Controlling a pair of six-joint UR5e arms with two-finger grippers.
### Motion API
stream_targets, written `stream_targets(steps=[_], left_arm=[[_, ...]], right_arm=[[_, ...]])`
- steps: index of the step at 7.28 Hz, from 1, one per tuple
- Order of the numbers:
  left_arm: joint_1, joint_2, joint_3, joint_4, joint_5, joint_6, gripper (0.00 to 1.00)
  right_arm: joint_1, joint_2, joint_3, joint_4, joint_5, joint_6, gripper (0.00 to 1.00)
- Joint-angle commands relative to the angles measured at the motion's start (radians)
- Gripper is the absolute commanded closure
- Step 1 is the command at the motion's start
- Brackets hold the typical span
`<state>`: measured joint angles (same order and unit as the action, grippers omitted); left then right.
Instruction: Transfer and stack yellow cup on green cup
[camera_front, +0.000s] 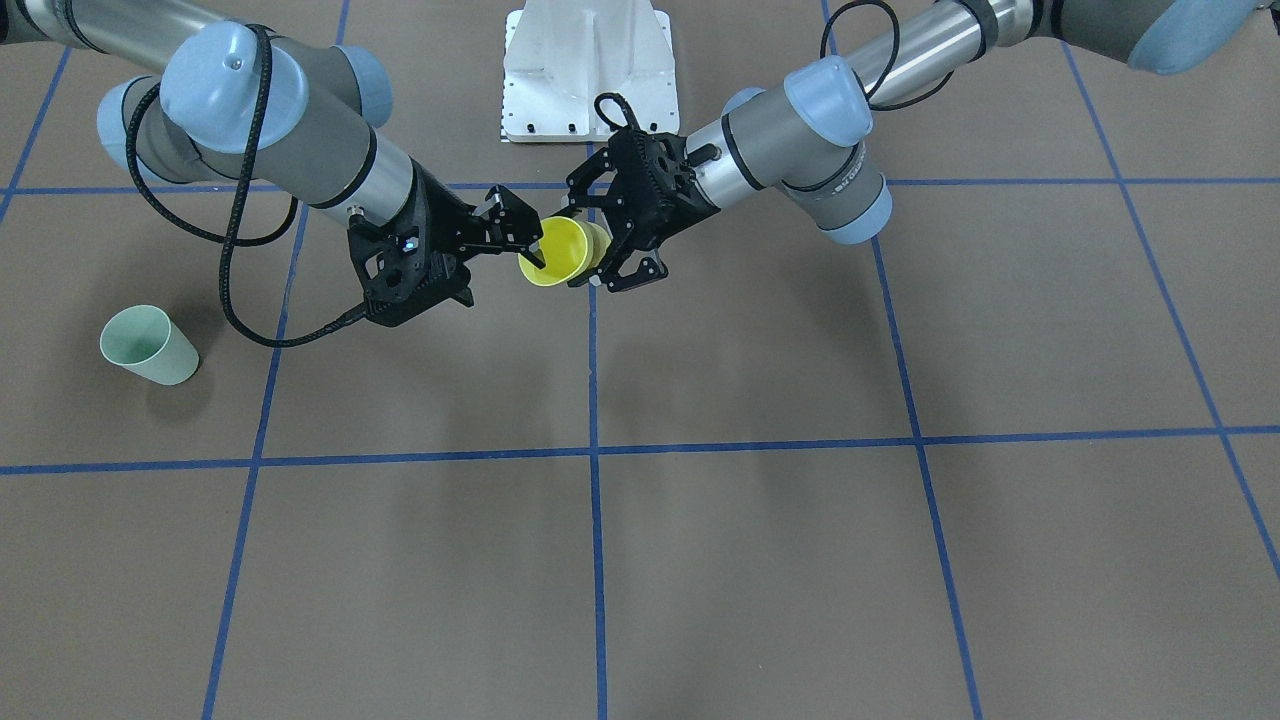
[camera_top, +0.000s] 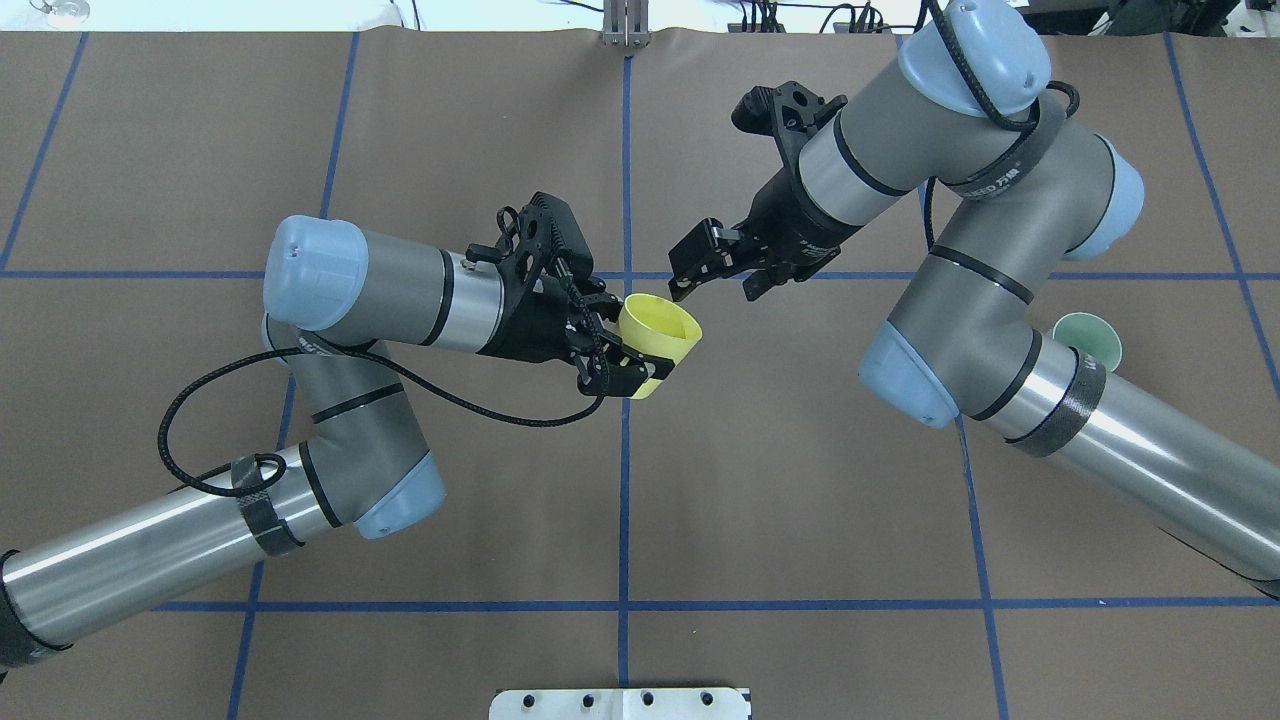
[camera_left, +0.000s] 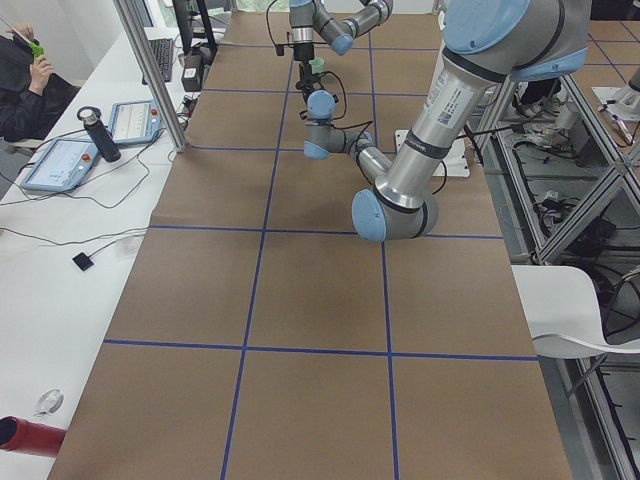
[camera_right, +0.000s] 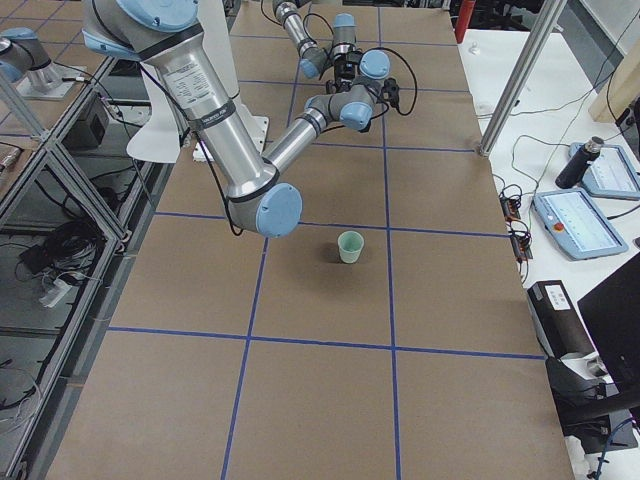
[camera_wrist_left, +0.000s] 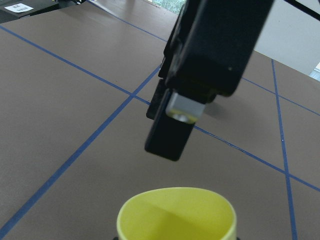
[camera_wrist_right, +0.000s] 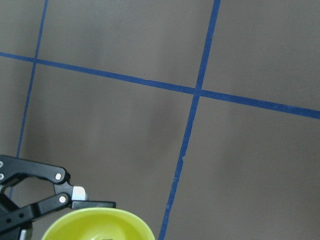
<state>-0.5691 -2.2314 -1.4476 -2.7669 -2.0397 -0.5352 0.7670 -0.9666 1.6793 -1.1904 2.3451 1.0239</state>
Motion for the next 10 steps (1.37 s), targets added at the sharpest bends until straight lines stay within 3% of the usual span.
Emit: stream_targets(steps=[1, 5, 8, 10], left_arm=[[0.002, -0.008, 0.012, 0.001, 0.001, -0.002, 0.87], [0.0, -0.016, 0.013, -0.011, 0.0, -0.006, 0.87], [-0.002, -0.014, 0.023, -0.048, -0.002, -0.008, 0.87], [-0.002, -0.016, 0.105, -0.172, 0.0, -0.009, 0.87]], right_arm=[[-0.024, -0.001, -0.006, -0.003, -0.004, 0.007, 0.1], [-0.04, -0.003, -0.013, 0.0, -0.007, 0.007, 0.26], [-0.037, -0.004, -0.009, 0.002, -0.001, 0.008, 0.26], [-0.035, -0.004, -0.006, 0.002, 0.005, 0.007, 0.26]])
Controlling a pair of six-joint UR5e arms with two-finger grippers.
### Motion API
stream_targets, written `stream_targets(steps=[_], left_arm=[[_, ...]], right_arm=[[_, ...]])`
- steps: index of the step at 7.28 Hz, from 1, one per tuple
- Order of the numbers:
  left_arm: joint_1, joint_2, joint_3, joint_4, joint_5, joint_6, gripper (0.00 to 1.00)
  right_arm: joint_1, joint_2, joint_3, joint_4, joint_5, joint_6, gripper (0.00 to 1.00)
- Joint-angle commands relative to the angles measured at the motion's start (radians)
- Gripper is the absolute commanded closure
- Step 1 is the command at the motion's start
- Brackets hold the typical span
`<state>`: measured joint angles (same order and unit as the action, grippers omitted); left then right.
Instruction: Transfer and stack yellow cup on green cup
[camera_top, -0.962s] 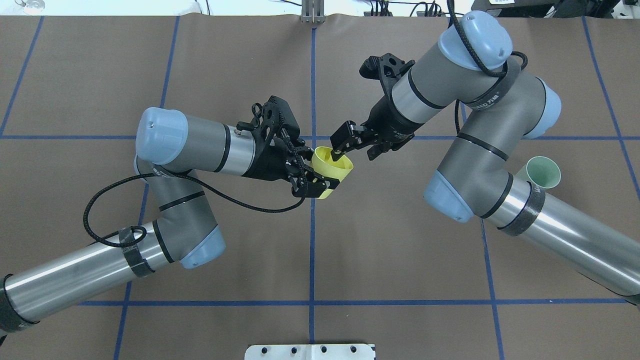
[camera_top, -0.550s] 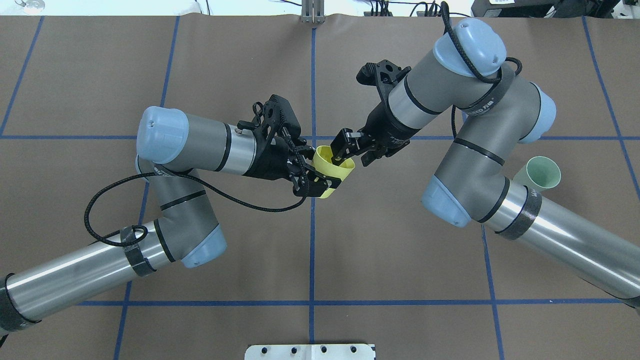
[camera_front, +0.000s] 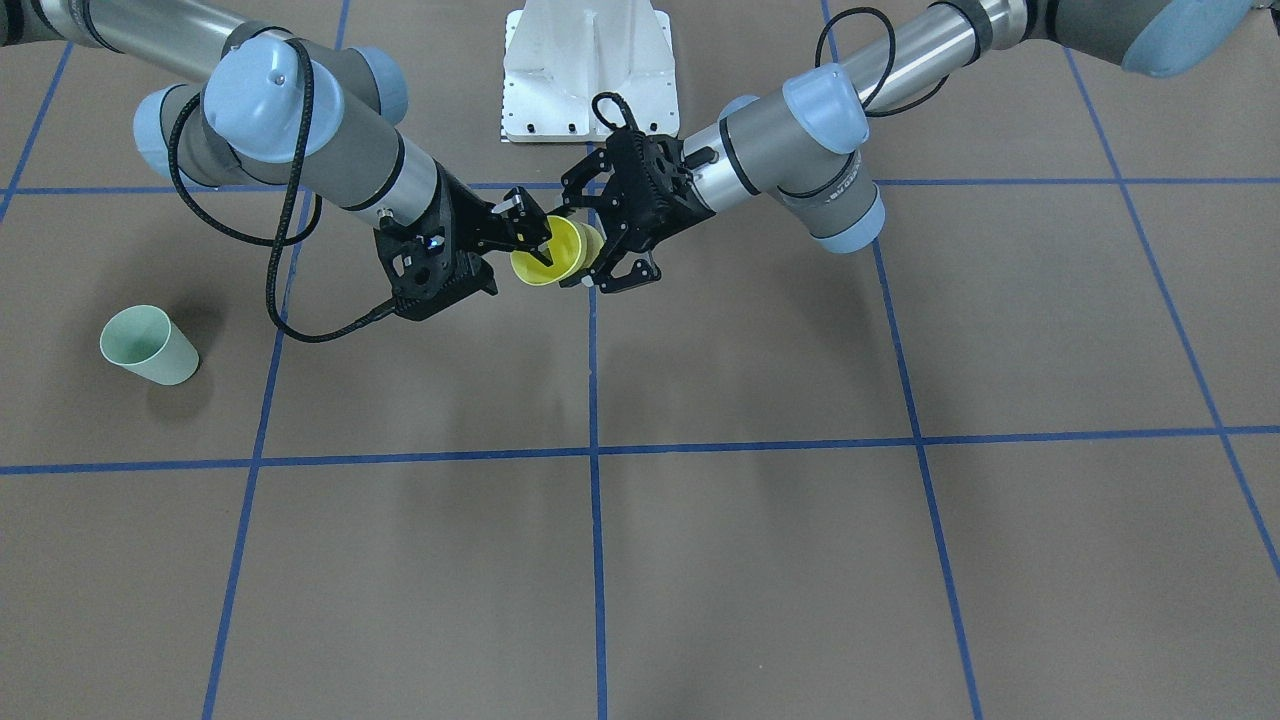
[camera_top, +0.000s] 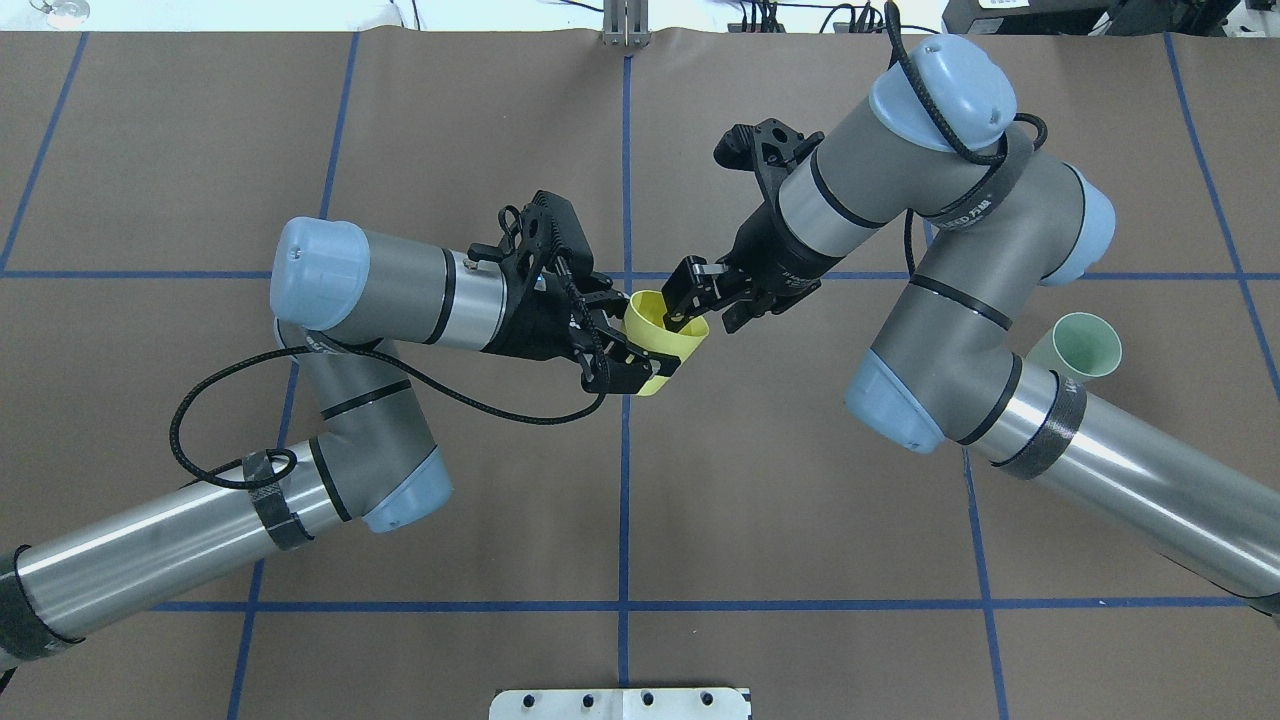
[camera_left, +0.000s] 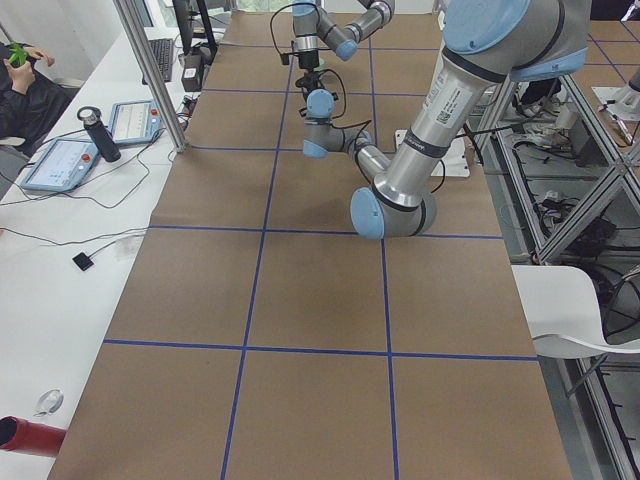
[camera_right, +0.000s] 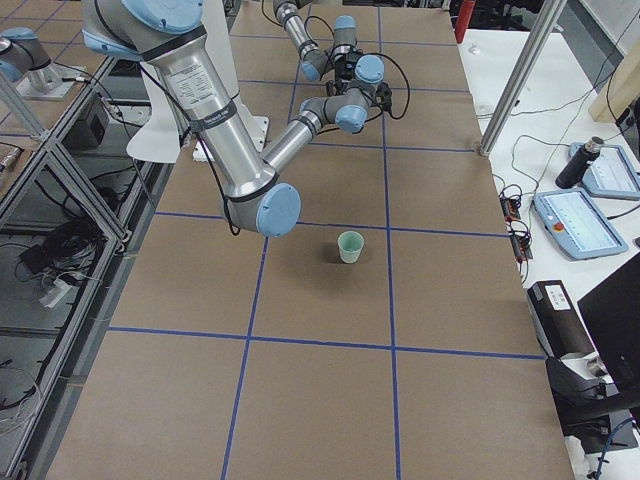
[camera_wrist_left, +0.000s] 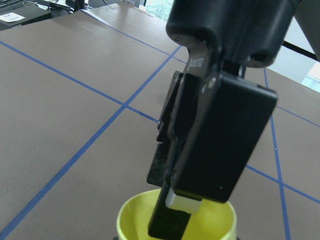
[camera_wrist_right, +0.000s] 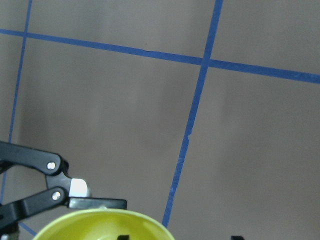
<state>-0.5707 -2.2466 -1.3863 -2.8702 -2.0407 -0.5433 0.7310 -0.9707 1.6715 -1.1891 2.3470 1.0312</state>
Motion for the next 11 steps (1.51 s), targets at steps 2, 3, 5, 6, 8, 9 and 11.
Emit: stream_targets(steps=[2, 3, 5, 6, 8, 9, 11], left_arm=[[0.002, -0.002, 0.05, -0.113, 0.001, -0.044, 0.87], [0.002, -0.002, 0.052, -0.126, -0.001, -0.05, 0.87], [0.006, -0.007, 0.073, -0.167, 0.001, -0.069, 0.88], [0.012, -0.007, 0.079, -0.172, 0.001, -0.072, 0.88], [0.012, -0.013, 0.079, -0.176, 0.002, -0.073, 0.88], [0.012, -0.013, 0.079, -0.176, 0.002, -0.073, 0.88], [0.012, -0.019, 0.079, -0.176, 0.002, -0.075, 0.88]], right_arm=[[0.001, -0.002, 0.002, 0.0, 0.003, 0.0, 0.26], [0.002, -0.003, 0.002, 0.0, 0.003, 0.0, 0.26], [0.002, -0.003, 0.004, 0.0, 0.003, 0.0, 0.26], [0.002, -0.002, 0.002, 0.0, 0.005, 0.001, 0.32], [0.001, 0.001, 0.004, -0.001, 0.005, 0.012, 0.43], [0.001, 0.001, 0.002, -0.001, 0.005, 0.018, 0.53], [-0.001, 0.0, 0.002, -0.001, 0.005, 0.018, 0.64]])
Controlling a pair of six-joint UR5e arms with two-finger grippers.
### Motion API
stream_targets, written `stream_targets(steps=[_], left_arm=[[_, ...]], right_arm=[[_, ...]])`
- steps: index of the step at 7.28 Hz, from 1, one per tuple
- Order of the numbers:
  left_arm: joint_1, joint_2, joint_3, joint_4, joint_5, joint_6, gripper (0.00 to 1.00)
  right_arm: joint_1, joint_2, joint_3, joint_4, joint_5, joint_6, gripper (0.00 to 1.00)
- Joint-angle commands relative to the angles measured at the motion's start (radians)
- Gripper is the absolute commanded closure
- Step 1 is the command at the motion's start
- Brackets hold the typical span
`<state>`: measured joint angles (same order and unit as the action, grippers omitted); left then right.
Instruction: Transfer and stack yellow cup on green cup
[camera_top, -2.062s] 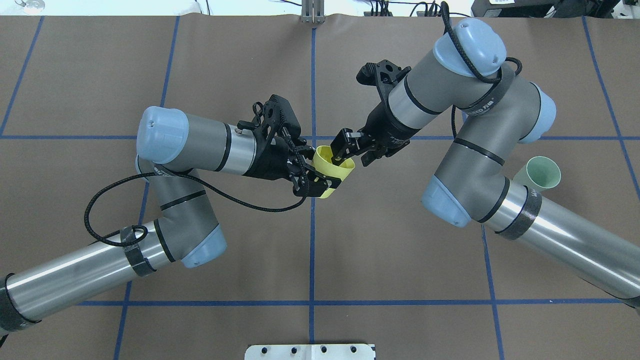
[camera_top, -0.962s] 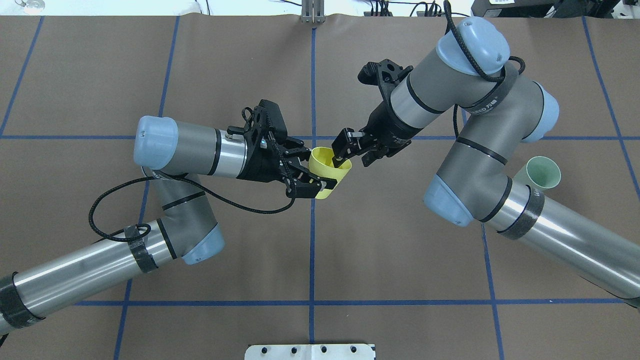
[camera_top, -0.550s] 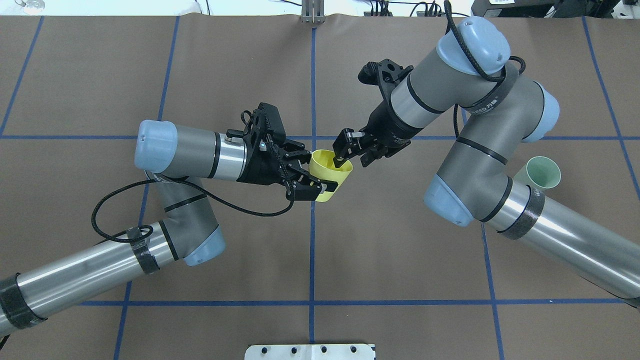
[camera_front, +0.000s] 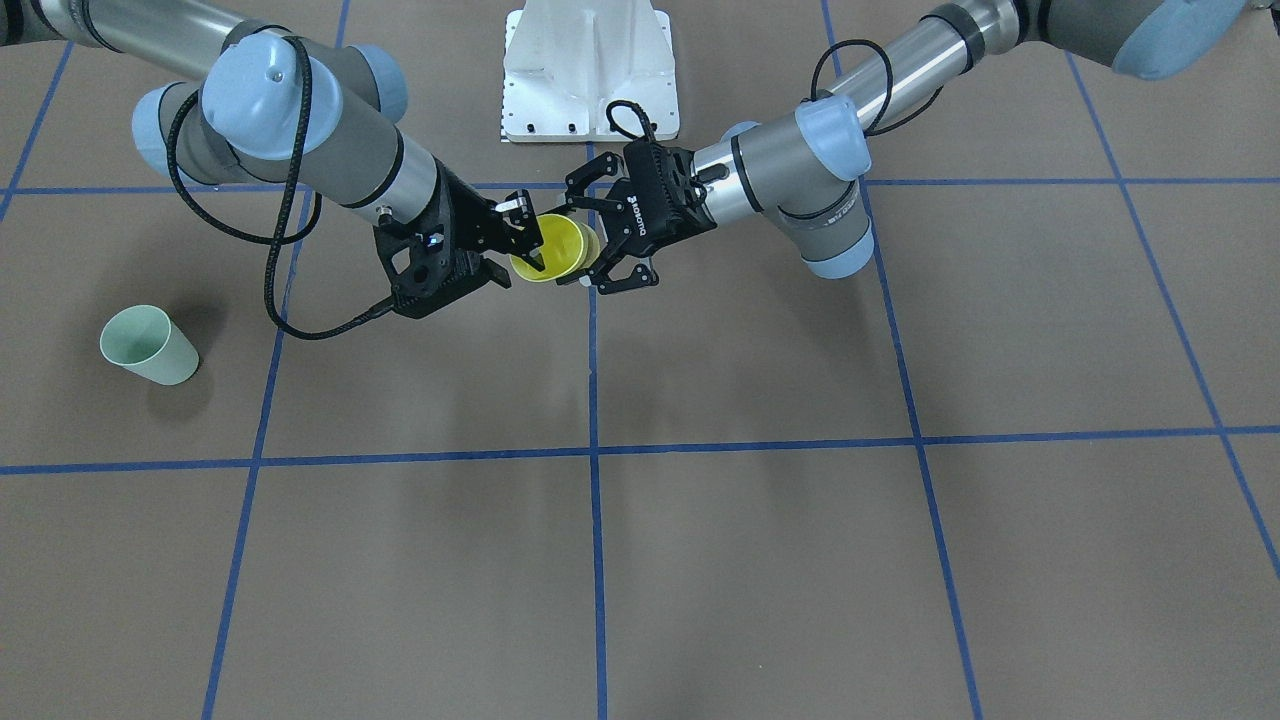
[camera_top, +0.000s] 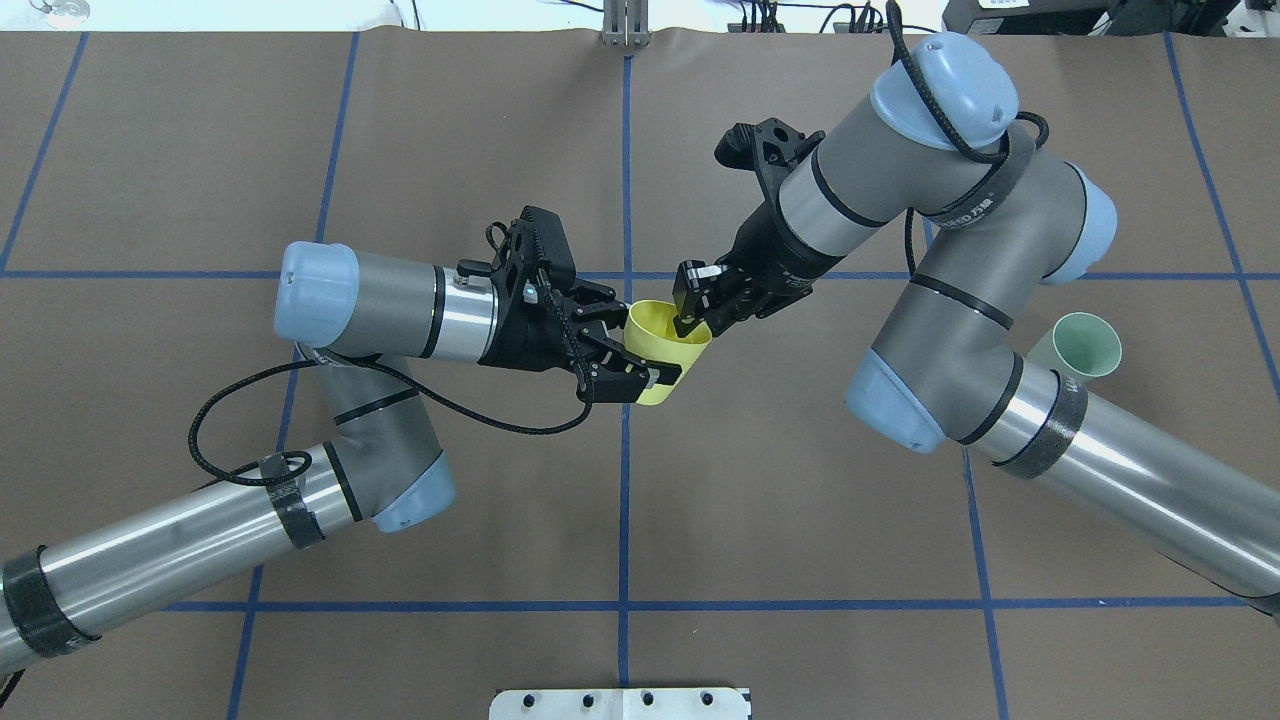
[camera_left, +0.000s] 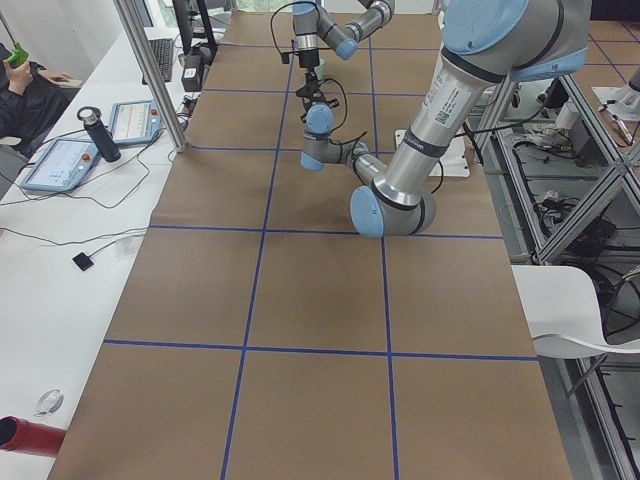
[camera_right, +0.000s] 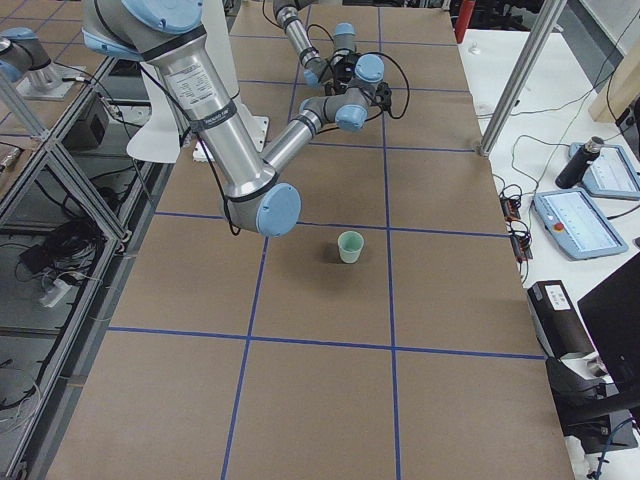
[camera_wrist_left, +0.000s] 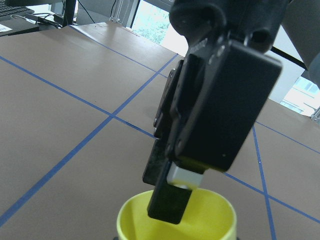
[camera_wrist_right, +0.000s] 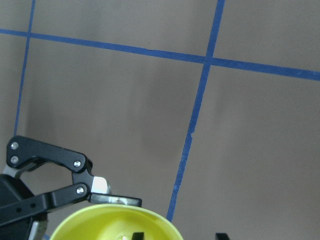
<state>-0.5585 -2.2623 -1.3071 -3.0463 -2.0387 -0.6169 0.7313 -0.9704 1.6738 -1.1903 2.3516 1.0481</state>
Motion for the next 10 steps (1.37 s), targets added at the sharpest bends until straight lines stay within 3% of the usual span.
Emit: stream_targets(steps=[1, 4, 6, 7, 9, 10], left_arm=[[0.002, -0.005, 0.0, 0.0, 0.0, -0.001, 0.88], [0.0, -0.005, 0.005, 0.001, 0.0, -0.001, 0.88], [0.0, -0.005, 0.005, 0.0, 0.0, -0.001, 0.86], [0.0, -0.003, 0.005, 0.001, 0.0, -0.001, 0.76], [0.0, -0.006, 0.002, 0.0, 0.0, -0.05, 0.0], [0.0, -0.01, 0.002, -0.002, 0.0, -0.053, 0.0]], right_arm=[[0.0, -0.002, 0.0, 0.0, 0.0, 0.001, 0.71], [0.0, -0.005, 0.001, 0.0, 0.0, 0.001, 0.75], [0.0, -0.007, 0.001, 0.0, 0.0, 0.001, 0.9], [0.0, -0.007, 0.001, 0.0, 0.0, 0.004, 0.99], [0.0, -0.007, 0.004, 0.001, -0.002, 0.029, 1.0], [0.0, -0.007, 0.004, 0.001, -0.002, 0.029, 1.0]])
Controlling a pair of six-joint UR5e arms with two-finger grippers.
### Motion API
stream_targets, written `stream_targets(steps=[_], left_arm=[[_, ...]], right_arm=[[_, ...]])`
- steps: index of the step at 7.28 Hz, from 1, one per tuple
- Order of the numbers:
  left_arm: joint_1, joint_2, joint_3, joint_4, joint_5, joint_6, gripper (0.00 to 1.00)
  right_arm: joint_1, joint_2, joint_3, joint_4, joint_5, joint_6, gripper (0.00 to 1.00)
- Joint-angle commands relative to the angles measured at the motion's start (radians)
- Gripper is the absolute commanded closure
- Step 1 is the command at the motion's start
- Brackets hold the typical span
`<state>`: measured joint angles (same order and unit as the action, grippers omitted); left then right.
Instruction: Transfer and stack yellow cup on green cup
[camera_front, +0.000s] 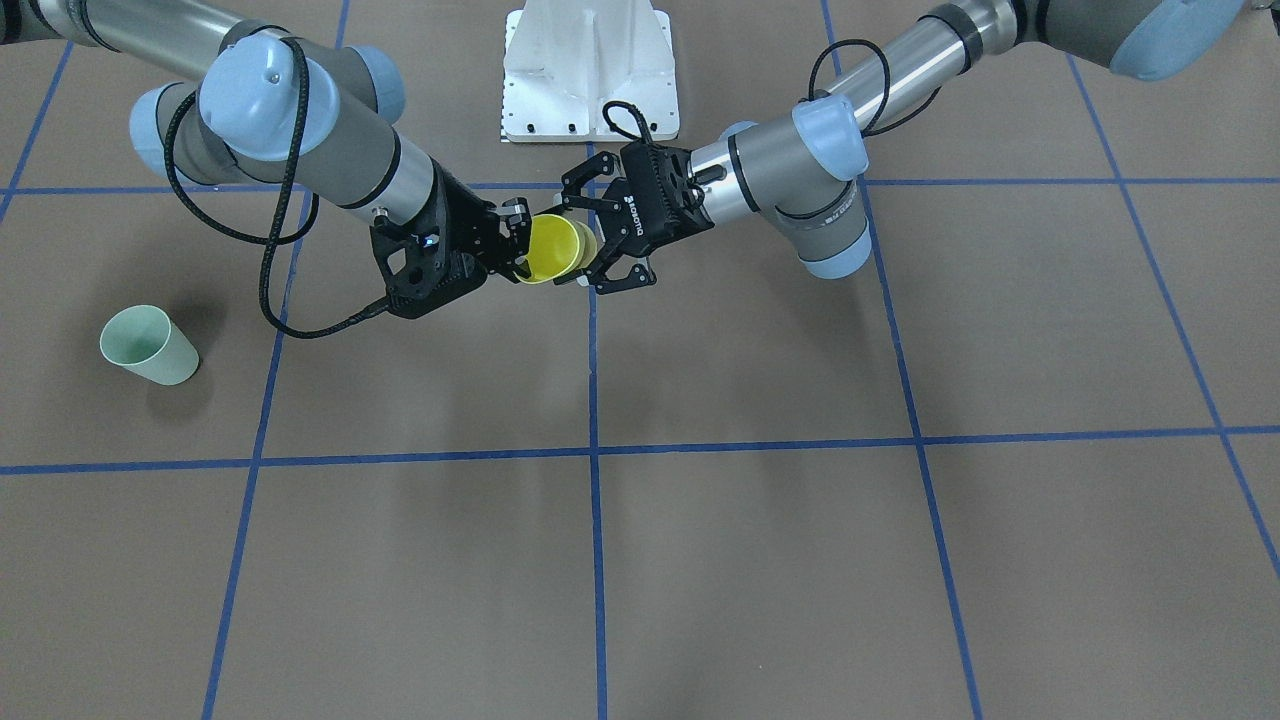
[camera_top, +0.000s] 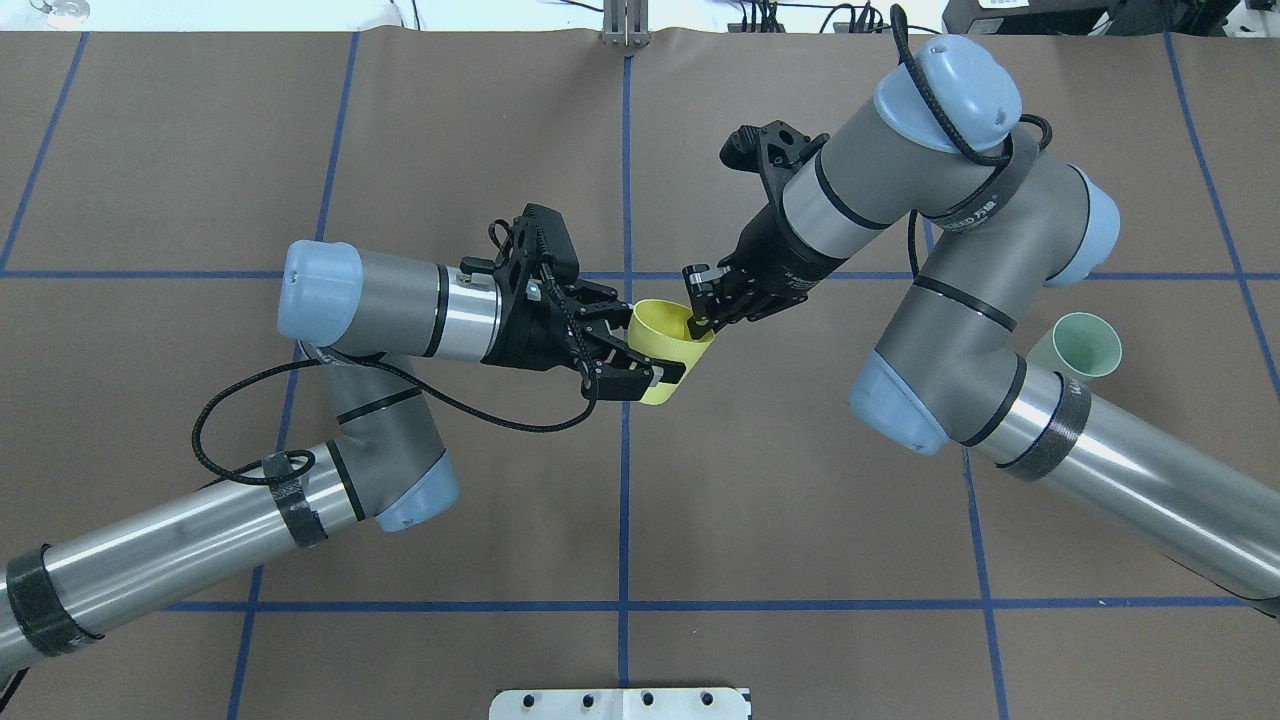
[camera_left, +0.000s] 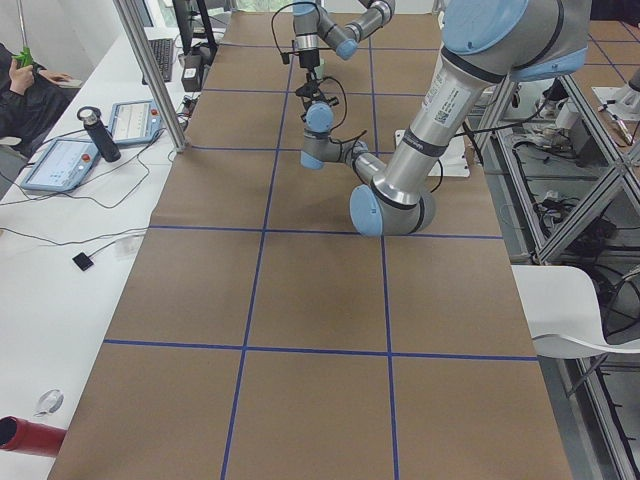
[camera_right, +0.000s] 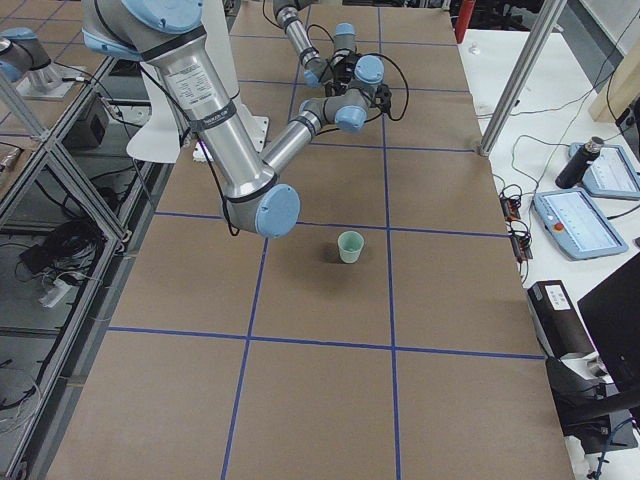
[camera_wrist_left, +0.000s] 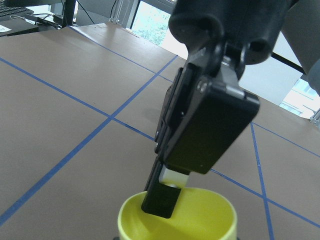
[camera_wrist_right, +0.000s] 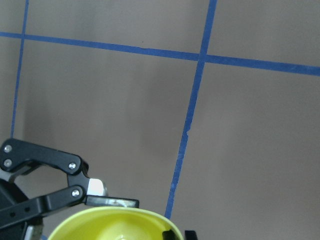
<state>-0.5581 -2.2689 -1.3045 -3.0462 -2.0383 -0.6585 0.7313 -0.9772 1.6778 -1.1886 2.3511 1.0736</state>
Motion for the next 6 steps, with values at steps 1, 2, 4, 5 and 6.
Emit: stream_targets(steps=[1, 2, 4, 5, 6], left_arm=[[0.0, -0.004, -0.002, -0.003, 0.0, -0.038, 0.0], [0.0, -0.004, -0.004, -0.012, 0.001, -0.053, 0.0], [0.0, -0.004, -0.004, -0.014, 0.016, -0.073, 0.0], [0.0, -0.004, -0.005, -0.014, 0.023, -0.11, 0.0], [0.0, -0.003, -0.005, -0.014, 0.026, -0.112, 0.0]], right_arm=[[0.0, 0.0, 0.002, 0.0, 0.0, 0.005, 1.0], [0.0, -0.002, 0.002, 0.0, 0.0, 0.005, 1.0], [0.0, -0.006, 0.005, 0.004, -0.001, 0.005, 1.0], [0.0, -0.012, 0.007, 0.004, -0.001, 0.006, 1.0], [0.002, -0.02, 0.007, 0.006, -0.001, 0.006, 1.0]])
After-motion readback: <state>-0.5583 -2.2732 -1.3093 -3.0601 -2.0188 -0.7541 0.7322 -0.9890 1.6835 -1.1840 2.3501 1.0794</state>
